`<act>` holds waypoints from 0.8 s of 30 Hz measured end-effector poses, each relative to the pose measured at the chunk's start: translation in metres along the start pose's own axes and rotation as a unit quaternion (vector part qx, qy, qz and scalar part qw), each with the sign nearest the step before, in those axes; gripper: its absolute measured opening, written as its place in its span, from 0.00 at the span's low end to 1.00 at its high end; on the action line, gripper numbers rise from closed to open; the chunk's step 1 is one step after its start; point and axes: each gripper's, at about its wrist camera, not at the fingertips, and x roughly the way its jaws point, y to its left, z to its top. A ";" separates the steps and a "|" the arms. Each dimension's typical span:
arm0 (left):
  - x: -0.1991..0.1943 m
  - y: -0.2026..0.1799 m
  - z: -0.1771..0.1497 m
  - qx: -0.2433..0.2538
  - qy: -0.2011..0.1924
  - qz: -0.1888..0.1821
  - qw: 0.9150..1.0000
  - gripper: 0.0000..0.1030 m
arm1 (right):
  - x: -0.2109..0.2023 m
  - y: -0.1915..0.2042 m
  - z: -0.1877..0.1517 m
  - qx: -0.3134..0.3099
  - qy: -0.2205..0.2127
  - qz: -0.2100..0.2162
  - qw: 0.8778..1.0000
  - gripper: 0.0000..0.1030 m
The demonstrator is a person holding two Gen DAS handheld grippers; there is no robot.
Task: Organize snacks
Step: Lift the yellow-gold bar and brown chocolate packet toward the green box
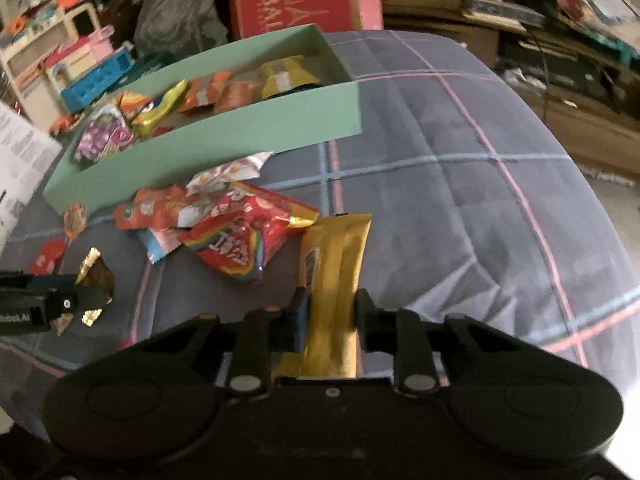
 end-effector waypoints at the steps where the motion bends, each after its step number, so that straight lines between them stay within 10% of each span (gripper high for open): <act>1: -0.001 0.000 0.000 0.001 -0.002 -0.001 1.000 0.41 | -0.002 -0.003 0.000 0.006 0.000 0.001 1.000 0.21; 10: -0.009 0.004 -0.003 -0.004 -0.011 -0.007 1.000 0.41 | -0.006 -0.011 -0.007 0.032 0.020 0.011 0.999 0.23; 19: -0.012 0.007 -0.005 -0.008 -0.011 -0.007 1.000 0.41 | 0.006 0.016 -0.013 -0.029 0.023 -0.010 0.999 0.54; 24: -0.012 0.009 -0.005 -0.013 -0.011 -0.010 1.000 0.41 | 0.007 0.036 -0.018 -0.104 0.020 -0.033 0.994 0.33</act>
